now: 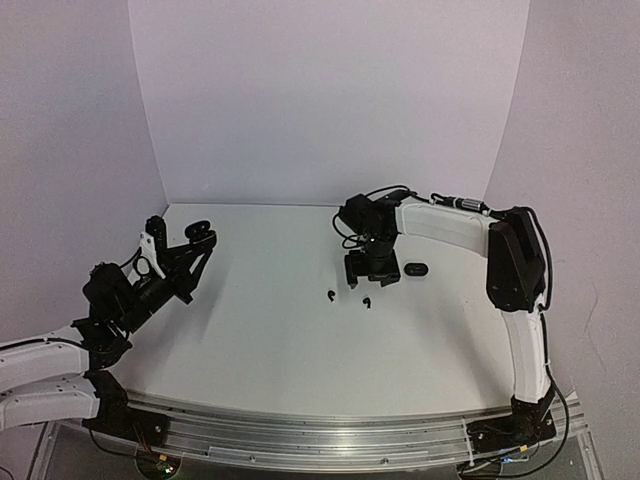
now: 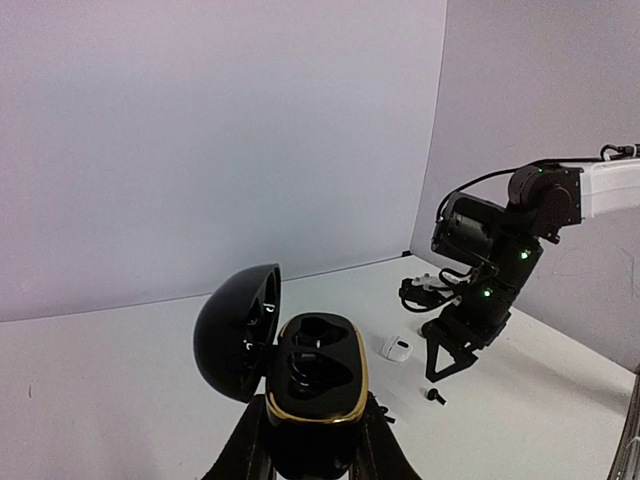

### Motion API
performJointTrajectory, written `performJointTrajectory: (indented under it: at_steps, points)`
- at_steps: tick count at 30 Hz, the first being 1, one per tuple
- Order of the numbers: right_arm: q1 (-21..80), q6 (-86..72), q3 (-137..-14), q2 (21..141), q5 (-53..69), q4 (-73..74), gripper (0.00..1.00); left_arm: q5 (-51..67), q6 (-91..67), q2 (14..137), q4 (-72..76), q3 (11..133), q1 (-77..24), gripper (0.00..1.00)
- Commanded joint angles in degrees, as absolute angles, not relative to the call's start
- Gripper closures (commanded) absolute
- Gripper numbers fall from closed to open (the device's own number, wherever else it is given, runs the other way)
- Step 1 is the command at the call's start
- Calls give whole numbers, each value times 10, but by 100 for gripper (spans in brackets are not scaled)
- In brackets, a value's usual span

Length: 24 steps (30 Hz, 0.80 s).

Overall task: Insert the wireless bluetooth earbuds into the charging case
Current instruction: Pick up the right earbud from the center of the board.

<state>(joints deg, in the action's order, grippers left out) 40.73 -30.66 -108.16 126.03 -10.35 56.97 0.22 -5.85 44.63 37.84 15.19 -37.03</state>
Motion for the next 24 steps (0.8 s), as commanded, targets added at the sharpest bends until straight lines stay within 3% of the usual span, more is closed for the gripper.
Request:
performJointTrajectory:
  at_steps: [1, 24]
  points:
    - [398, -293, -1102, 1275, -100, 592, 36, 17, -39, 427, 454, 124, -378, 100]
    - [387, -246, -1117, 1344, -78, 594, 57, 51, -14, 431, 479, 105, -378, 100]
